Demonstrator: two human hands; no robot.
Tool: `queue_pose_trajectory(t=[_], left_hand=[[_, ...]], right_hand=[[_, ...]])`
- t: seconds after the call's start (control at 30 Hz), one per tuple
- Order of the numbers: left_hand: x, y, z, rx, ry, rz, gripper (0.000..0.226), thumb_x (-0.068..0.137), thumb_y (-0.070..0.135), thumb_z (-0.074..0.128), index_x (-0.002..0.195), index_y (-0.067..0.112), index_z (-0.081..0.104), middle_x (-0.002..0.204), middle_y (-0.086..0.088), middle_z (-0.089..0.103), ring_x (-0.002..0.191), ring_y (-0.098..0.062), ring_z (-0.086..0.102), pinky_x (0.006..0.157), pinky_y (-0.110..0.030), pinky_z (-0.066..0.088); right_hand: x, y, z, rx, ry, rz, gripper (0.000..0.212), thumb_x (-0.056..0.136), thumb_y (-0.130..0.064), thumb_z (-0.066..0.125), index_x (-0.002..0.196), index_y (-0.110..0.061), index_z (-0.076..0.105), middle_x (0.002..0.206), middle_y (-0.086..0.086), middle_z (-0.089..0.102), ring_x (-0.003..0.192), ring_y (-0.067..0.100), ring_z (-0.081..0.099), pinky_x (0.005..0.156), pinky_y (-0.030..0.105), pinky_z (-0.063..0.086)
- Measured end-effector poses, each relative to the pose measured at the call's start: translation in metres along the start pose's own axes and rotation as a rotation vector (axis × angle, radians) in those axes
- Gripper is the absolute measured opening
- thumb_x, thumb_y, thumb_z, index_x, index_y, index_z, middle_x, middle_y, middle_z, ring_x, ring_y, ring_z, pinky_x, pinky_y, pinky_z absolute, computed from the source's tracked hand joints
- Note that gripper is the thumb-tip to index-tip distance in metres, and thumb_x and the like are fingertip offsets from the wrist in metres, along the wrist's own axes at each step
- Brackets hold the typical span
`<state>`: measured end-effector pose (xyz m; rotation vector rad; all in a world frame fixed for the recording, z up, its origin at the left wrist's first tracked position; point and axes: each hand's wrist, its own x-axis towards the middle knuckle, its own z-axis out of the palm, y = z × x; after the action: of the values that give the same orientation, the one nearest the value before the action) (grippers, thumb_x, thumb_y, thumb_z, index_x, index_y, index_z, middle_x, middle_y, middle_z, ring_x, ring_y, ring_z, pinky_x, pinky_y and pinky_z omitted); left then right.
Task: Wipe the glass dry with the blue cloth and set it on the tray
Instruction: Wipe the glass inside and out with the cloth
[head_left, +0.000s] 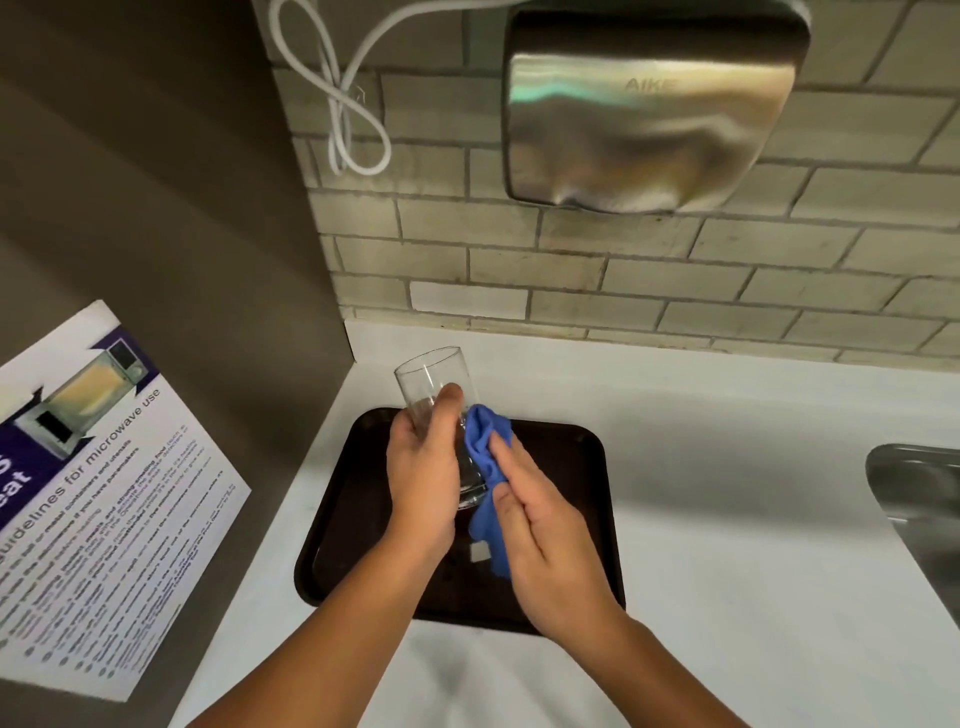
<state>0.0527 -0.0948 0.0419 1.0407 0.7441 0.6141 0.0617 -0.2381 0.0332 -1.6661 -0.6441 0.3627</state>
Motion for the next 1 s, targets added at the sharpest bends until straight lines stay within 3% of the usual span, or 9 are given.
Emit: queue_pose_trajectory(t=[0.07, 0.17, 0.33, 0.47, 0.53, 0.6, 0.7, 0.83, 1.0], left_hand=[[0.002, 0.001, -0.004, -0.074, -0.044, -0.129, 0.058, 0.077, 0.061, 0.083, 0.110, 0.014, 0.077, 0.094, -0.009, 0.083, 0.086, -0.028, 0.084, 0.079, -0.042, 0.067], [0.002, 0.000, -0.008, -0.165, -0.130, -0.280, 0.062, 0.073, 0.067, 0.079, 0.104, 0.013, 0.082, 0.101, -0.013, 0.084, 0.089, -0.030, 0.083, 0.077, -0.041, 0.067], [-0.001, -0.004, -0.011, -0.238, -0.286, -0.381, 0.063, 0.089, 0.071, 0.065, 0.104, 0.014, 0.090, 0.100, -0.013, 0.086, 0.088, -0.026, 0.085, 0.075, -0.038, 0.068], [-0.008, -0.003, -0.003, -0.247, -0.227, -0.392, 0.070, 0.101, 0.063, 0.063, 0.137, 0.005, 0.075, 0.119, -0.018, 0.077, 0.095, -0.028, 0.080, 0.081, -0.041, 0.067], [-0.010, -0.001, 0.000, -0.191, -0.185, -0.372, 0.063, 0.106, 0.058, 0.061, 0.138, 0.006, 0.074, 0.123, -0.019, 0.081, 0.094, -0.028, 0.083, 0.074, -0.039, 0.068], [-0.010, 0.002, -0.001, -0.127, -0.189, -0.373, 0.055, 0.109, 0.056, 0.056, 0.131, 0.010, 0.078, 0.124, -0.019, 0.085, 0.101, -0.034, 0.085, 0.076, -0.043, 0.070], [-0.009, 0.008, -0.001, -0.070, -0.215, -0.384, 0.057, 0.109, 0.058, 0.053, 0.130, 0.011, 0.079, 0.125, -0.020, 0.084, 0.114, -0.041, 0.082, 0.089, -0.048, 0.067], [-0.011, 0.008, -0.001, 0.011, -0.274, -0.366, 0.057, 0.099, 0.068, 0.065, 0.116, 0.019, 0.087, 0.114, -0.013, 0.088, 0.102, -0.030, 0.086, 0.080, -0.041, 0.068], [-0.012, 0.004, -0.007, -0.038, -0.312, -0.370, 0.037, 0.099, 0.047, 0.076, 0.115, 0.015, 0.088, 0.114, -0.015, 0.086, 0.097, -0.026, 0.085, 0.077, -0.038, 0.067]], right_hand=[[0.005, -0.001, -0.006, 0.135, 0.011, 0.084, 0.049, 0.118, -0.014, 0.044, 0.151, -0.049, 0.052, 0.162, -0.013, 0.057, 0.149, 0.000, 0.052, 0.128, 0.030, 0.039], [0.015, -0.002, -0.012, 0.226, -0.007, 0.217, 0.045, 0.117, -0.012, 0.044, 0.132, -0.048, 0.068, 0.138, -0.012, 0.078, 0.129, 0.006, 0.071, 0.121, 0.041, 0.049], [0.001, -0.007, -0.012, 0.037, -0.021, 0.003, 0.049, 0.114, -0.017, 0.044, 0.150, -0.049, 0.054, 0.162, -0.025, 0.053, 0.149, -0.007, 0.048, 0.121, 0.016, 0.040], [0.020, -0.007, -0.020, 0.195, 0.020, 0.123, 0.058, 0.116, -0.007, 0.038, 0.128, -0.051, 0.073, 0.127, -0.020, 0.081, 0.118, 0.001, 0.075, 0.098, 0.015, 0.058], [0.025, -0.006, -0.021, 0.206, 0.052, 0.151, 0.053, 0.113, -0.014, 0.042, 0.121, -0.052, 0.077, 0.119, -0.016, 0.084, 0.109, 0.002, 0.079, 0.087, 0.012, 0.059], [0.021, -0.009, -0.019, 0.194, 0.086, 0.149, 0.045, 0.108, -0.024, 0.047, 0.137, -0.050, 0.069, 0.132, -0.017, 0.079, 0.121, 0.002, 0.074, 0.097, 0.016, 0.059], [0.019, 0.000, -0.018, 0.156, 0.091, 0.119, 0.046, 0.117, -0.013, 0.043, 0.151, -0.040, 0.060, 0.140, -0.017, 0.075, 0.129, 0.003, 0.070, 0.106, 0.020, 0.057], [0.027, 0.002, -0.019, 0.210, 0.069, 0.192, 0.065, 0.116, -0.010, 0.042, 0.111, -0.064, 0.076, 0.113, -0.021, 0.084, 0.106, 0.002, 0.080, 0.084, 0.013, 0.061], [0.016, -0.002, -0.013, 0.109, 0.049, 0.074, 0.049, 0.116, -0.013, 0.045, 0.146, -0.049, 0.060, 0.148, -0.014, 0.070, 0.135, 0.001, 0.065, 0.113, 0.022, 0.052]])
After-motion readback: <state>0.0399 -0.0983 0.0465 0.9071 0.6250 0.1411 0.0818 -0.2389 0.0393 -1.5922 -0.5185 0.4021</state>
